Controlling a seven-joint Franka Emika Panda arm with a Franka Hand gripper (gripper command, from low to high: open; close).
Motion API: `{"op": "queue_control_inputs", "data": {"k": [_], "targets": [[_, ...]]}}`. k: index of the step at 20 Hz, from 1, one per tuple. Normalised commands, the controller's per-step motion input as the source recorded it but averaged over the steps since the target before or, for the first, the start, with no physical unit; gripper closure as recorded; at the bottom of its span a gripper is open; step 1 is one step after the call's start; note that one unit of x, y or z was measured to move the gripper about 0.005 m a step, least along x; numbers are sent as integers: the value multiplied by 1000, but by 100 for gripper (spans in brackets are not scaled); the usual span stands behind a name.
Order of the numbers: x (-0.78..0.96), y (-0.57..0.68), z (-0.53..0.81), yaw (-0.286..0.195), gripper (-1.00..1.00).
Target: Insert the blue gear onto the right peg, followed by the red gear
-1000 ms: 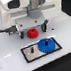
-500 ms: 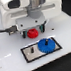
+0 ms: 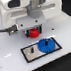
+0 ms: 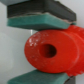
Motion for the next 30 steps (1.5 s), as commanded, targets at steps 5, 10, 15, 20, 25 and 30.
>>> {"op": "queue_control_inputs", "data": {"k": [5,10,15,20,25,30], "targets": [[293,10,545,0,100],[482,-22,458,0,100],[585,-26,439,0,100],[625,0,368,0,100],[671,9,287,0,100],[650,3,124,0,100]]}}
